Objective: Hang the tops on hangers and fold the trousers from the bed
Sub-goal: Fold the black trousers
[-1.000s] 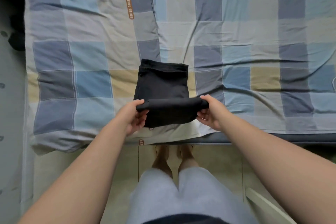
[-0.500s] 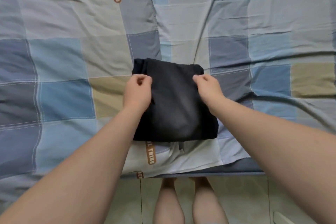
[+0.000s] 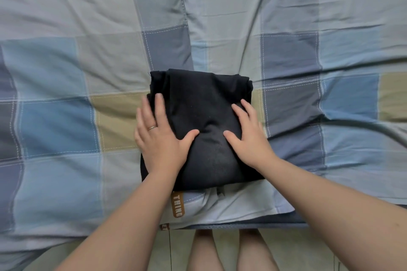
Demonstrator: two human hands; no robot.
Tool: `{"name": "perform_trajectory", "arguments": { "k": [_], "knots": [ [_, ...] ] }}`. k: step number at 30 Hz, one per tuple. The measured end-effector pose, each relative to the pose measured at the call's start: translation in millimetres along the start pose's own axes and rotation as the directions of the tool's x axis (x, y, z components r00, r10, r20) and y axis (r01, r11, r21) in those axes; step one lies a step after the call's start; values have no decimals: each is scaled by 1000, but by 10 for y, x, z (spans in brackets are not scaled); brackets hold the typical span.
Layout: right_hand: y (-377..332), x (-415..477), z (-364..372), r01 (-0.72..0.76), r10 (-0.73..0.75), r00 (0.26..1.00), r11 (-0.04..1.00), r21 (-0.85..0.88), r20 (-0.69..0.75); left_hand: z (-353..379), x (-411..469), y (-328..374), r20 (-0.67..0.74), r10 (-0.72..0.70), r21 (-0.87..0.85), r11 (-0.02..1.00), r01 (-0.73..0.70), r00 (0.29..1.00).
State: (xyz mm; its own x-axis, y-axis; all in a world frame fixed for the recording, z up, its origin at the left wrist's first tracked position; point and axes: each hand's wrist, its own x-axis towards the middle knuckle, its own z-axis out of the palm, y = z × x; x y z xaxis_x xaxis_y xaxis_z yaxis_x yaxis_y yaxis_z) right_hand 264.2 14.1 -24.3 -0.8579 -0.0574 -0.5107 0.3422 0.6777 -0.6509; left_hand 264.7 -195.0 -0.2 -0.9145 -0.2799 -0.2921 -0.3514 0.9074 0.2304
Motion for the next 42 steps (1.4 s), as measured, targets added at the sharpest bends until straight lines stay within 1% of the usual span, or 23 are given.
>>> {"name": "perform_trajectory", "arguments": {
  "k": [1, 2, 3, 4, 5, 7, 10, 12, 13, 16, 19, 21, 24, 26, 27, 28, 29, 33, 36, 38, 42],
  "knots": [
    [1, -3, -48, -6, 12, 998, 997, 80, -68, -40, 5, 25, 29, -107, -77, 991, 109, 994],
    [13, -15, -92, -43, 62, 990, 988, 150, -129, -76, 6, 51, 73, -187, -145, 970, 196, 980],
    [20, -20, -136, -113, 149, 977, 969, 220, -155, -106, 9, 74, 116, -236, -183, 950, 254, 965],
    [32, -21, -172, -206, 253, 959, 934, 293, -131, -133, 19, 90, 149, -264, -192, 938, 289, 953],
    [49, -23, -195, -299, 343, 937, 885, 357, -63, -161, 41, 89, 177, -285, -190, 929, 316, 942],
    [101, -15, -219, -430, 431, 896, 788, 441, 103, -204, 118, 54, 241, -327, -201, 904, 377, 914],
    [173, 38, -251, -515, 458, 854, 668, 537, 248, -246, 274, -70, 361, -360, -245, 853, 460, 860],
    [179, 72, -253, -548, 463, 831, 585, 598, 309, -257, 337, -146, 422, -346, -278, 830, 483, 838],
    [177, 88, -254, -555, 466, 825, 561, 614, 320, -264, 357, -161, 449, -331, -295, 822, 487, 830],
    [181, 114, -298, -584, 456, 808, 546, 600, 372, -281, 398, -166, 514, -281, -363, 785, 502, 811],
    [158, 91, -436, -634, 432, 773, 540, 554, 464, -273, 372, -160, 593, -214, -455, 706, 543, 776],
    [159, 11, -539, -673, 433, 738, 520, 526, 518, -313, 300, -134, 681, -158, -453, 677, 580, 715],
    [88, -221, -686, -733, 470, 680, 462, 500, 563, -480, 206, -80, 813, -150, -338, 665, 666, 562],
    [16, -458, -766, -734, 506, 678, 429, 526, 533, -643, 127, -30, 878, -148, -251, 669, 700, 456],
    [-29, -596, -803, -724, 514, 686, 414, 552, 514, -738, 67, 4, 898, -139, -224, 672, 706, 417],
    [-82, -757, -846, -712, 522, 694, 397, 579, 495, -836, -10, 36, 910, -125, -212, 678, 704, 395],
    [-139, -918, -893, -698, 531, 703, 384, 604, 474, -934, -97, 73, 914, -105, -218, 686, 694, 392],
    [-393, -1657, -1134, -641, 555, 730, 356, 680, 398, -1359, -503, 212, 902, -14, -289, 723, 627, 432],
    [-616, -2239, -1386, -584, 583, 747, 342, 736, 321, -1754, -833, 371, 871, 58, -365, 742, 562, 489],
    [-746, -2613, -1550, -523, 597, 762, 339, 782, 251, -1996, -1052, 507, 845, 116, -415, 758, 503, 522],
    [-928, -3356, -1828, -358, 628, 773, 317, 878, 88, -2364, -1413, 847, 802, 262, -497, 792, 355, 538]
  ]
}}
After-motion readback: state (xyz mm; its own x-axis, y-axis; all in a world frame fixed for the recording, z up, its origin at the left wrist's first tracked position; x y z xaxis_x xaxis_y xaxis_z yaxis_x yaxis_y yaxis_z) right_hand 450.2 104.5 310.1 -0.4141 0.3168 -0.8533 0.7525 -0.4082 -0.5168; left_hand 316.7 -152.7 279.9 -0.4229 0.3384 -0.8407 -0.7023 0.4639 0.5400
